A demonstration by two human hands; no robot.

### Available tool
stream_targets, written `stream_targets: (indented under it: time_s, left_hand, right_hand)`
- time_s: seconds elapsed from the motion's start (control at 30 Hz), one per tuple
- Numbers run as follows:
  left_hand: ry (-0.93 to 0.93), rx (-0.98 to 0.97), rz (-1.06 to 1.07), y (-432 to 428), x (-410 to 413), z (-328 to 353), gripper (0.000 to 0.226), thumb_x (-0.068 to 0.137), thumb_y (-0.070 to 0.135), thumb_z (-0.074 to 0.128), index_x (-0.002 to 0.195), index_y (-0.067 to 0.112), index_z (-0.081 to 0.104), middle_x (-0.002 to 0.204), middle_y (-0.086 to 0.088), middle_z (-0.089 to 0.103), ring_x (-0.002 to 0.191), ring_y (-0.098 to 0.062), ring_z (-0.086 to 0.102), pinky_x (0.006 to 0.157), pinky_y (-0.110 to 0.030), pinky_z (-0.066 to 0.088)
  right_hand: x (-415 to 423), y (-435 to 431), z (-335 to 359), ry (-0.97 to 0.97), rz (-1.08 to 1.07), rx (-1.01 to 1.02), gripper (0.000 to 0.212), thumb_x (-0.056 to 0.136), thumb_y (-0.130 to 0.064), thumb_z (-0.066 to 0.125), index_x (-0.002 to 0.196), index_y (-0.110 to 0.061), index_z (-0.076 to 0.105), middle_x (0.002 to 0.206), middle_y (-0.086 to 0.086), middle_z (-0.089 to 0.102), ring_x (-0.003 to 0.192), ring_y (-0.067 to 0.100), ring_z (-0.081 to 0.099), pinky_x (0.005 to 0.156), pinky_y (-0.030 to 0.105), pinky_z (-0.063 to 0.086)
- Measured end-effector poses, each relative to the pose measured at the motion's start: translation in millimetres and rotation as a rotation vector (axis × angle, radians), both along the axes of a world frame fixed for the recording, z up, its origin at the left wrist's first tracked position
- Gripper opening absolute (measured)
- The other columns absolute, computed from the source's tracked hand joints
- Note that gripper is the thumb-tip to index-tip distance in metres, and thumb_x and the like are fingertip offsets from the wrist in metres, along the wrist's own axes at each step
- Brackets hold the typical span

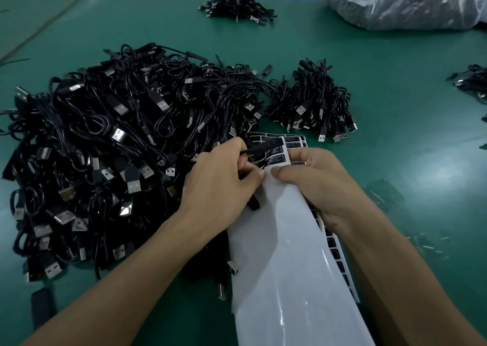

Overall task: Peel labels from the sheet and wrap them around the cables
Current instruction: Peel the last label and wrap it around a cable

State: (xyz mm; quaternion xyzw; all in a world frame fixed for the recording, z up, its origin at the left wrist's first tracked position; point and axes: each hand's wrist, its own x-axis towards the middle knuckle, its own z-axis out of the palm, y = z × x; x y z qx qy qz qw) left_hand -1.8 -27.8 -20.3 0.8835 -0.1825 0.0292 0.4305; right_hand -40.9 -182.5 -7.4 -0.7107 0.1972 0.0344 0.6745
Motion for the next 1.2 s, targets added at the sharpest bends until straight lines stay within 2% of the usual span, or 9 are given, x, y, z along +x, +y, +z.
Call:
stream_targets:
  time_s: [0.17,0.27,0.33,0.43,0.53,0.63,0.7,1.03,1.2]
  left_hand:
    - [-0.020,-0.042,0.027,0.5,2.3,-1.7,0.040,0.083,0.018,0.066,0.067,0.022,0.029,0.071,0.003,0.072,0.052,-0.013,0.048,0.052,-0.038,0.045]
    - [-0.023,-0.120,0.034,0.3,3.4,0.8,0.039,0.083,0.011,0.062,0.068,0.019,0.027,0.075,-0.015,0.070,0.054,-0.026,0.048,0.053,-0.045,0.046]
    - [-0.042,-0.174,0.057,0.7,3.1,2.1,0.039,0.082,0.009,0.063,0.067,0.017,0.028,0.072,-0.015,0.069,0.046,-0.013,0.042,0.050,-0.039,0.048]
    - [-0.050,-0.244,0.110,1.8,3.9,2.1,0.043,0.079,0.010,0.070,0.066,0.018,0.029,0.065,0.002,0.069,0.049,-0.001,0.046,0.049,-0.016,0.041]
    - [-0.010,-0.304,0.135,2.6,6.0,1.9,0.047,0.078,0.012,0.073,0.067,0.017,0.028,0.066,0.006,0.070,0.050,-0.001,0.046,0.050,-0.011,0.041]
    - [-0.011,-0.318,0.138,2.4,6.5,2.0,0.045,0.077,0.013,0.075,0.068,0.016,0.031,0.064,0.008,0.070,0.051,-0.003,0.048,0.050,-0.018,0.044]
    - [-0.023,-0.301,0.130,2.1,6.0,2.2,0.044,0.078,0.012,0.074,0.069,0.018,0.031,0.062,0.015,0.070,0.052,-0.002,0.051,0.053,-0.023,0.046]
    - [-0.035,-0.283,0.153,1.2,4.8,4.4,0.045,0.075,0.018,0.076,0.068,0.019,0.032,0.062,0.007,0.070,0.060,-0.019,0.062,0.052,-0.025,0.047]
    - [-0.002,-0.286,0.140,0.5,4.6,4.7,0.043,0.078,0.023,0.078,0.072,0.011,0.037,0.063,0.007,0.069,0.051,-0.004,0.053,0.050,-0.021,0.047]
  right_hand:
    - [-1.3,-4.8,-2.5,-0.038,-0.021,-0.200,0.013,0.082,-0.009,0.068,0.088,-0.019,0.069,0.073,0.014,0.074,0.058,0.022,0.065,0.060,0.035,0.052]
    - [-5.1,-6.6,-4.0,-0.093,-0.030,-0.480,0.013,0.079,-0.019,0.069,0.085,-0.030,0.065,0.067,0.000,0.073,0.054,0.020,0.062,0.049,0.030,0.049]
    - [-7.0,-5.4,-4.4,-0.098,-0.023,-0.616,0.017,0.079,-0.026,0.073,0.083,-0.035,0.059,0.062,-0.008,0.068,0.056,0.008,0.061,0.042,0.021,0.042]
    - [-6.9,-3.1,-7.5,-0.034,0.016,-0.805,0.030,0.077,-0.037,0.080,0.097,-0.035,0.057,0.087,-0.005,0.067,0.078,0.011,0.061,0.061,0.029,0.045]
    - [-8.0,-0.6,-6.2,-0.108,-0.027,-0.972,0.058,0.074,-0.036,0.085,0.122,-0.028,0.053,0.106,-0.006,0.048,0.092,0.013,0.046,0.074,0.030,0.038]
    - [-8.3,4.9,-0.2,-0.371,0.002,-0.906,0.037,0.076,-0.028,0.085,0.100,-0.028,0.057,0.085,-0.013,0.051,0.075,0.006,0.046,0.061,0.018,0.034]
    - [-9.2,11.2,0.7,-0.463,0.059,-0.870,0.025,0.076,-0.028,0.083,0.089,-0.026,0.062,0.075,-0.013,0.055,0.067,0.004,0.049,0.059,0.022,0.042]
    - [-12.5,32.0,-4.0,-0.438,-0.022,-0.960,0.012,0.082,-0.033,0.075,0.085,-0.022,0.071,0.077,-0.009,0.063,0.073,0.018,0.059,0.067,0.039,0.050]
    - [-12.2,32.4,-4.3,-0.444,-0.032,-0.981,0.016,0.092,-0.031,0.066,0.083,-0.019,0.070,0.077,-0.005,0.065,0.071,0.022,0.059,0.068,0.042,0.050]
